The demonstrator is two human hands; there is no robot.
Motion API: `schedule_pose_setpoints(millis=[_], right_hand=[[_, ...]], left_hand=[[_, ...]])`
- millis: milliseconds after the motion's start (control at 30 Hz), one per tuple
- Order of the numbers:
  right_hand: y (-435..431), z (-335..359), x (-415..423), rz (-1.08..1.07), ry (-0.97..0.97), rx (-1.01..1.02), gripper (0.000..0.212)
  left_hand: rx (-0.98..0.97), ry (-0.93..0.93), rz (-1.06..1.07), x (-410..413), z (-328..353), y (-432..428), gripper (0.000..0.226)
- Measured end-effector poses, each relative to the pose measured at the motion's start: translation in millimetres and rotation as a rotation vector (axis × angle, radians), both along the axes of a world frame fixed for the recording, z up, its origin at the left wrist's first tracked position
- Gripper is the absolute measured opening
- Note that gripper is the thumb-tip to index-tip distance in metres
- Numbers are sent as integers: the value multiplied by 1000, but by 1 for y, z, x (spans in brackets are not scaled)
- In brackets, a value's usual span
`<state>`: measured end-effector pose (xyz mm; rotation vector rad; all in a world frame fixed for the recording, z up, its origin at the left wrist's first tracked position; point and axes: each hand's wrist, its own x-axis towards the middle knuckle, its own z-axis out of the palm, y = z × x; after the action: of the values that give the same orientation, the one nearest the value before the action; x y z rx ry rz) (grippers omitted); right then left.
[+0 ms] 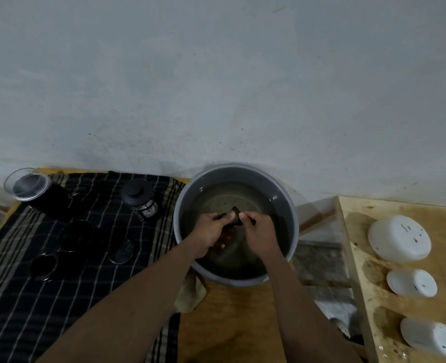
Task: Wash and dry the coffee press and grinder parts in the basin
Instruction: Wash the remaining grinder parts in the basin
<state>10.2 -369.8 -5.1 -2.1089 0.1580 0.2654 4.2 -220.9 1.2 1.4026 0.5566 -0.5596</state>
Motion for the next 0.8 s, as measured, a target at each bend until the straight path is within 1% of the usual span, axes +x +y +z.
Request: schedule_pose_setpoints(millis=[67, 233, 333, 533, 600, 700, 733, 800], right_hand=[[4, 2, 0, -27, 5, -24, 20], [15, 1, -1, -86, 6, -90, 24], [21, 1, -1, -100, 23, -87, 24], [13, 2, -4, -48, 24, -25, 23], [12, 0, -2, -90, 21, -23, 24], [8, -6, 1, -252, 76, 64, 28], [3, -7, 2, -272, 94, 81, 28], [-5, -7, 5, -221, 99, 78, 26]], left_hand=[[26, -48, 8, -1, -1, -1, 26], [89, -163, 8, -3, 0, 0, 15], [136, -232, -8, -4, 1, 1, 16], [141, -271, -13, -5, -1, 2, 18], [106, -284, -15, -6, 1, 2, 22], [121, -308, -49, -8, 5, 2, 25], [139, -311, -66, -9, 5, 0, 27], [168, -305, -79, -9, 5, 1, 28]])
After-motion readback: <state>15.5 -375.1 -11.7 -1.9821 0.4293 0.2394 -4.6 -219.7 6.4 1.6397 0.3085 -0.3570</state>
